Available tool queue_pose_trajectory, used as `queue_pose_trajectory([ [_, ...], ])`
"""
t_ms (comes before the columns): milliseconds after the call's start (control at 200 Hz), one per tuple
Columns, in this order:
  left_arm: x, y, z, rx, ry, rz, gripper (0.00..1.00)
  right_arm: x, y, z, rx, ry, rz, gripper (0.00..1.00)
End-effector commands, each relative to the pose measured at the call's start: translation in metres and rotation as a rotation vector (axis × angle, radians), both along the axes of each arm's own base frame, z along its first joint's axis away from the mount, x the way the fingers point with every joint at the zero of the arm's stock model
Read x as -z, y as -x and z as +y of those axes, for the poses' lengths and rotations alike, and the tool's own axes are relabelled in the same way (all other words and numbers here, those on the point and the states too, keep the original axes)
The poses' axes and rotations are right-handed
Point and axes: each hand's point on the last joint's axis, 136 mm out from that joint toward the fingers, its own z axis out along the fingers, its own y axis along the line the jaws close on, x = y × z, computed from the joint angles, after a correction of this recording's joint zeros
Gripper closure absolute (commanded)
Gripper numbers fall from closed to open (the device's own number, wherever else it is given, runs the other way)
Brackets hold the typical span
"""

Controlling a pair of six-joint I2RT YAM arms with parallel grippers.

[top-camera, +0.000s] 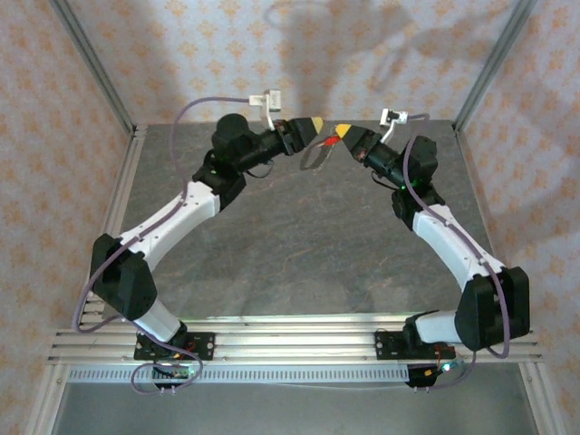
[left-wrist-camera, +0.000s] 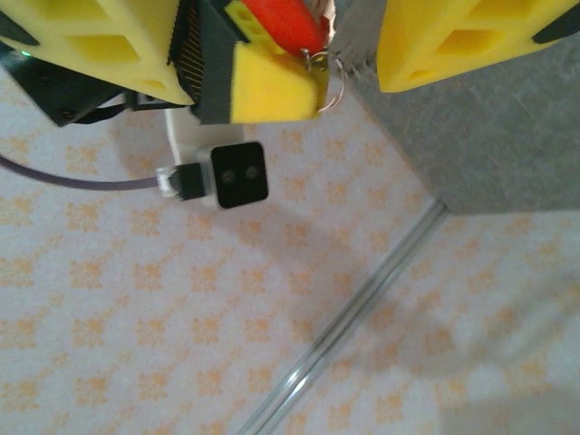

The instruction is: Put the keys on the keyring

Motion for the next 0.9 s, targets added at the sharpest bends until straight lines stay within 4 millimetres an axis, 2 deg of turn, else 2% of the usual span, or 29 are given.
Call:
queue_pose_trajectory([
  [0, -0.015, 0.003, 0.011, 0.058, -0.041, -0.048, 0.44, -0.02, 0.006, 0.004, -0.099, 0.006, -0.048, 1.0],
  [110, -0.01, -0.002, 0.011, 0.11, -0.086, -0.052, 0.44, -0.021, 0.004, 0.004, -0.148, 0.011, -0.046, 1.0],
  [400, -0.002, -0.006, -0.008, 0.259, -0.145, -0.037, 0.47, -0.026, 0.012, 0.012, -0.246, 0.03, -0.074, 1.0],
  [696, 0.015, 0.007, -0.038, 0.359, -0.203, -0.035, 0.51, -0.024, 0.018, 0.011, -0.246, 0.025, -0.091, 1.0],
  [896, 0.024, 0.009, -0.048, 0.38, -0.204, -0.021, 0.54, -0.024, 0.02, 0.01, -0.238, 0.025, -0.096, 1.0],
])
